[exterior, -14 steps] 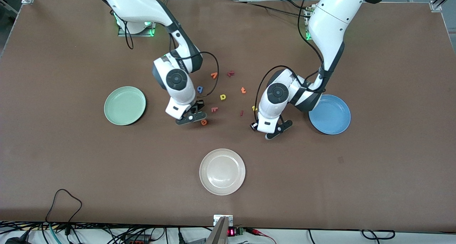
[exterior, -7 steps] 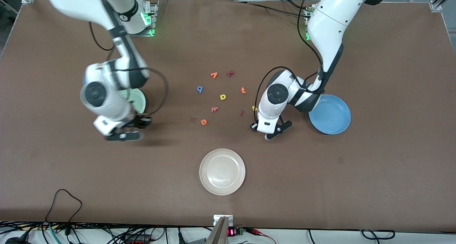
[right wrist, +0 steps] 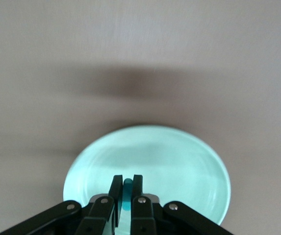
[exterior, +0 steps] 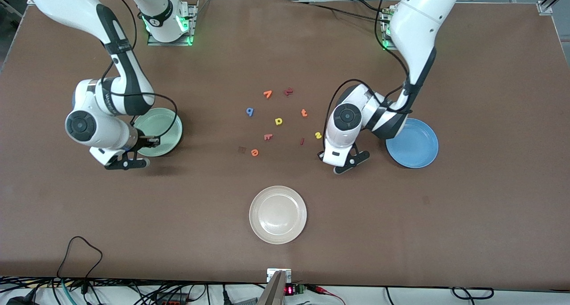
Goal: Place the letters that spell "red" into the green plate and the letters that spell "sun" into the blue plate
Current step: 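Place the teal l on the green plate and yellow n on the blue plate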
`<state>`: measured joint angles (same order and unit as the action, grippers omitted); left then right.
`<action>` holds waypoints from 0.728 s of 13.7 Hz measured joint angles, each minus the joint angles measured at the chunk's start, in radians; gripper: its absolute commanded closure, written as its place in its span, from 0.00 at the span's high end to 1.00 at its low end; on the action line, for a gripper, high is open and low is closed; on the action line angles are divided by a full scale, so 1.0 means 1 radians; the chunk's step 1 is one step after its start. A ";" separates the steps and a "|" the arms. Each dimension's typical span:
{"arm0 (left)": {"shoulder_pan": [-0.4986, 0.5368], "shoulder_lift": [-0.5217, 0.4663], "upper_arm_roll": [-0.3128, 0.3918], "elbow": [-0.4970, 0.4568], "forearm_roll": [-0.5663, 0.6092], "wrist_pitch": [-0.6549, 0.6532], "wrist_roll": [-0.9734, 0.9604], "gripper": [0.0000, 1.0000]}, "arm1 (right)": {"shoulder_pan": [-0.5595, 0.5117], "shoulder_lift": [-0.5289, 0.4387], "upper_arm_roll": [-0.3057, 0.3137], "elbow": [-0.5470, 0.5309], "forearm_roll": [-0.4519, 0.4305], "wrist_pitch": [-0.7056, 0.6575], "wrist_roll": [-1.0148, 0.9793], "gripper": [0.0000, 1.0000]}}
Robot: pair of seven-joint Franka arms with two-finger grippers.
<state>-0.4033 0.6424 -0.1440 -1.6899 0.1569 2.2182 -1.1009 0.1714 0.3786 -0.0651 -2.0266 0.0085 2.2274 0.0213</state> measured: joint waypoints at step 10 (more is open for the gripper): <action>0.331 -0.202 0.015 -0.149 0.081 -0.241 0.775 0.15 | -0.018 -0.056 0.000 -0.249 -0.020 0.261 0.005 1.00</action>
<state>-0.0718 0.4408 -0.1293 -1.8394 0.2379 1.9768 -0.3264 0.1536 0.3231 -0.0652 -2.2754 -0.0111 2.4881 0.0266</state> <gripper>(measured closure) 0.740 0.740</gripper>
